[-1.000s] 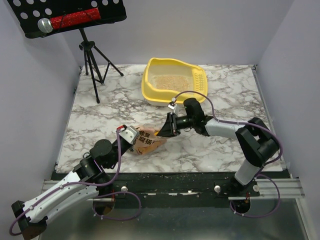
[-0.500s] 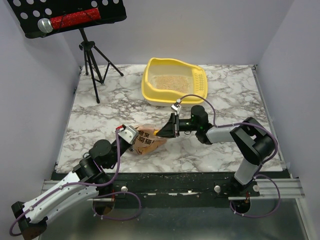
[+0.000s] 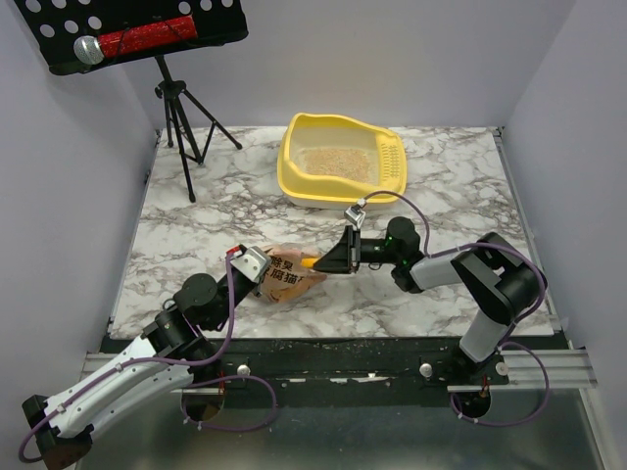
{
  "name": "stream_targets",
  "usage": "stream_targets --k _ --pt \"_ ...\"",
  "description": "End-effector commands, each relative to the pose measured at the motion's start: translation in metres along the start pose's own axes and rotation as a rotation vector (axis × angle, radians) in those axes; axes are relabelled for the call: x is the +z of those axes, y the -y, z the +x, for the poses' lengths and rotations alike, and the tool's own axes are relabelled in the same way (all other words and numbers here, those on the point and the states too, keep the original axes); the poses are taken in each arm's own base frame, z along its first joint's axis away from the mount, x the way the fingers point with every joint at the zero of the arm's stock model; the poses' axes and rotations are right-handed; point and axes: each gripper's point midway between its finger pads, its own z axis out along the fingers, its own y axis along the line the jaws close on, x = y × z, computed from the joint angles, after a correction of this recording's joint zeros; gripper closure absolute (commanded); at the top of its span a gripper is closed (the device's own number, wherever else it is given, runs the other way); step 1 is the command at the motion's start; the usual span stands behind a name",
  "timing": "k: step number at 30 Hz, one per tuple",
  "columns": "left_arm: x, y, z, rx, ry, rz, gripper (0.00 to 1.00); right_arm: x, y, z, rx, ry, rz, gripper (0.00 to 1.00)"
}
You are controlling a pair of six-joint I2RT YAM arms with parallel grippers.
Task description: Fill the litter box with clean litter
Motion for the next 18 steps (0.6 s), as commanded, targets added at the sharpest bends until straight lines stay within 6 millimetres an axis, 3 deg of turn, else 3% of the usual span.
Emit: stream_targets --k 1,18 --pt "-0.002 0.001 -0.044 -0.034 0.156 0.022 1.00 -0.011 -0.025 0.005 -0.059 0.007 -0.101 0.99" --pt "0.001 0.009 -0.041 -0.021 0.155 0.062 1.00 -0.057 -0.021 0.014 -0.065 0.081 -0.084 0.99"
